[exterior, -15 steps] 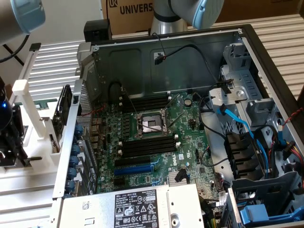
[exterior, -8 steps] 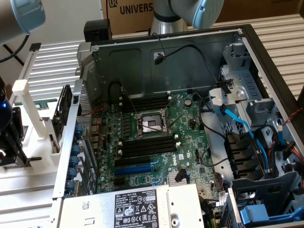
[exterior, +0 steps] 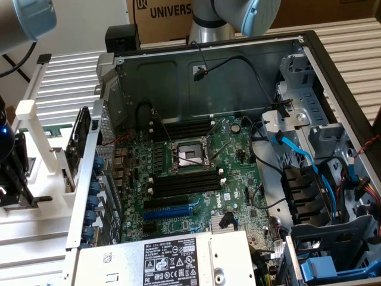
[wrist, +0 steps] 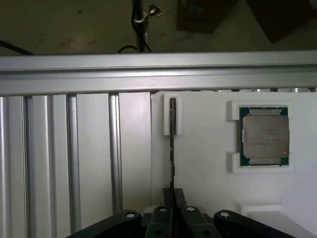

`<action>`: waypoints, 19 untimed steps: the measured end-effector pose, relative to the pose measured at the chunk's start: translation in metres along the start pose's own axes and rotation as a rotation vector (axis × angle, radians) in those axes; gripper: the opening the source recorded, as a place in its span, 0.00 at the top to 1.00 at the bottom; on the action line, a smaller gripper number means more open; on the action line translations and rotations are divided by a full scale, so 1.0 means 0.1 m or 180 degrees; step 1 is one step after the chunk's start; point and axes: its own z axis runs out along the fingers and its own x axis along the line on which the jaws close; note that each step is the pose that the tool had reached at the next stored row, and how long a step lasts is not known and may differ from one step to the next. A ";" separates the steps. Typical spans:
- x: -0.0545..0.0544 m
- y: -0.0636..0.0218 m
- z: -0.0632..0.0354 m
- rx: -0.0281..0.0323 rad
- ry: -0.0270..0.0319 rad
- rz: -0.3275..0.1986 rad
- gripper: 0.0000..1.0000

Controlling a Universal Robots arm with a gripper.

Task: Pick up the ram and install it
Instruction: 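Pick up the ram and move it above insertion slot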

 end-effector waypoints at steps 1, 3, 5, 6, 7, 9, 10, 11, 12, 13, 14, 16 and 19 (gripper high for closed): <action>0.00 0.001 -0.023 0.0000 0.0002 0.0000 0.87; -0.01 0.004 -0.071 0.0000 0.0007 0.0001 0.87; -0.02 0.006 -0.124 0.0001 0.0016 0.0001 0.87; -0.03 0.008 -0.182 0.0002 0.0029 0.0001 0.87; -0.04 0.011 -0.238 0.0002 0.0041 0.0003 0.87; -0.06 0.016 -0.362 0.0004 0.0069 0.0004 0.87; -0.06 0.018 -0.395 0.0004 0.0076 0.0005 0.87; -0.07 0.019 -0.427 0.0004 0.0083 0.0006 0.87; -0.07 0.021 -0.459 0.0005 0.0091 0.0007 0.87; -0.08 0.022 -0.489 0.0006 0.0099 0.0008 0.87; -0.08 0.023 -0.520 0.0006 0.0106 0.0009 0.87; -0.09 0.029 -0.692 0.0007 0.0116 0.0011 0.87; -0.10 0.034 -0.831 0.0007 0.0119 0.0012 0.87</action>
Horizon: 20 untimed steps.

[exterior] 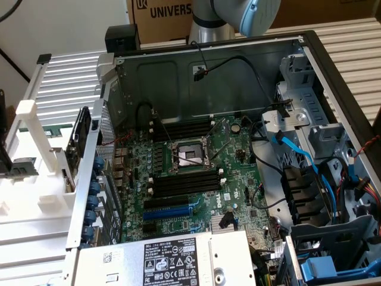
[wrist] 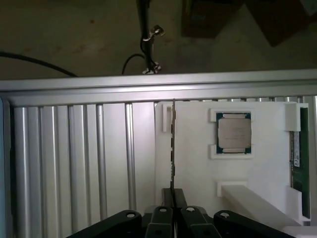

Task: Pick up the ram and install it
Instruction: 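Pick up the ram and move it above insertion slot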

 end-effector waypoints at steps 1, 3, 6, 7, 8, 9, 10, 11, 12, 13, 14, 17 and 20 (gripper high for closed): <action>0.00 0.002 -0.041 0.0000 0.0002 0.0003 0.87; 0.00 0.004 -0.122 0.0001 0.0009 0.0031 0.87; 0.00 0.006 -0.209 0.0003 0.0024 0.0094 0.87; 0.00 0.006 -0.229 0.0003 0.0033 0.0115 0.87; 0.00 0.006 -0.240 0.0004 0.0039 0.0133 0.87; 0.00 0.006 -0.239 0.0004 0.0038 0.0137 0.87; 0.00 0.006 -0.239 0.0004 0.0038 0.0137 0.87; 0.00 0.006 -0.239 0.0005 0.0038 0.0138 0.87; 0.00 0.006 -0.250 0.0004 0.0039 0.0138 0.87; -0.01 -0.008 -0.333 0.0004 0.0044 0.0139 0.87; -0.01 -0.026 -0.378 0.0004 0.0045 0.0140 0.87; -0.02 -0.123 -0.515 0.0005 0.0045 0.0139 0.87; -0.03 -0.283 -0.681 0.0005 0.0045 0.0139 0.87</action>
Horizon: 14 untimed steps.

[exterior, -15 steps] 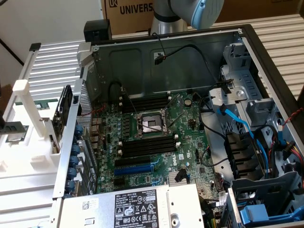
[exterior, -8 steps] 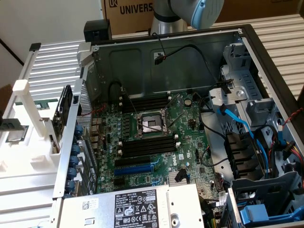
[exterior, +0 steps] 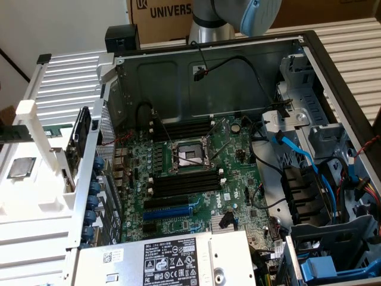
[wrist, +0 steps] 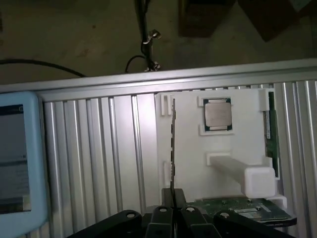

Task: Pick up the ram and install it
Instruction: 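Pick up the ram and move it above insertion slot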

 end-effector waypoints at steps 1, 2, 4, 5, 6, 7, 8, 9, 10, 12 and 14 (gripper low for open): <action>-0.01 -0.098 -0.056 0.0000 0.0000 0.0000 0.87; -0.01 -0.110 -0.062 0.0001 0.0000 0.0000 0.87; -0.02 -0.168 -0.096 0.0001 0.0001 0.0000 0.87; -0.02 -0.203 -0.118 0.0001 0.0001 0.0000 0.87; -0.03 -0.240 -0.143 0.0002 0.0001 0.0000 0.87; -0.03 -0.280 -0.169 0.0002 0.0000 0.0000 0.87; -0.04 -0.391 -0.243 0.0001 0.0002 0.0000 0.87; -0.05 -0.426 -0.269 0.0002 0.0004 0.0000 0.87; -0.05 -0.462 -0.302 0.0002 0.0007 0.0000 0.87; -0.06 -0.525 -0.414 0.0003 0.0030 0.0001 0.87; -0.06 -0.545 -0.466 0.0004 0.0063 0.0003 0.87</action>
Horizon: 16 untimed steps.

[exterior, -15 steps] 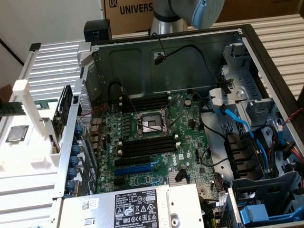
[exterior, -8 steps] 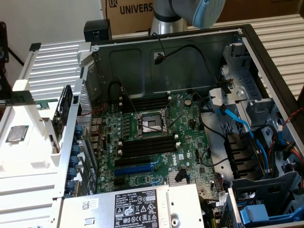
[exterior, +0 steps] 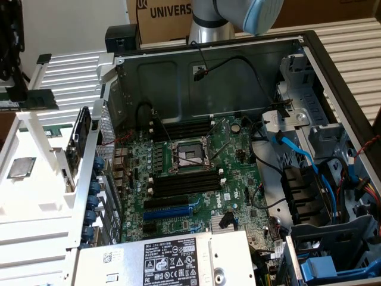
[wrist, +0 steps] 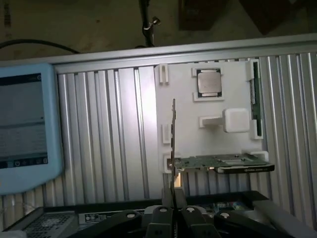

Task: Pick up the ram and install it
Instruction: 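Pick up the ram and move it above insertion slot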

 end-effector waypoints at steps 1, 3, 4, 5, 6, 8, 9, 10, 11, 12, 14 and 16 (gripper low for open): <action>-0.01 -0.056 -0.059 0.0002 0.0016 0.0000 0.87; -0.01 -0.143 -0.101 0.0002 0.0017 0.0000 0.87; -0.02 -0.188 -0.116 0.0002 0.0019 0.0000 0.87; -0.02 -0.234 -0.127 0.0002 0.0019 0.0000 0.87; -0.03 -0.276 -0.137 0.0002 0.0020 0.0000 0.87; -0.04 -0.410 -0.162 0.0002 0.0021 0.0000 0.87; -0.05 -0.460 -0.167 0.0002 0.0022 0.0000 0.87; -0.06 -0.593 -0.174 0.0003 0.0024 0.0000 0.87; -0.07 -0.634 -0.175 0.0003 0.0025 0.0000 0.87; -0.07 -0.675 -0.177 0.0003 0.0027 0.0000 0.87; -0.08 -0.763 -0.182 0.0003 0.0031 0.0000 0.87; -0.09 -0.853 -0.190 0.0004 0.0034 0.0001 0.87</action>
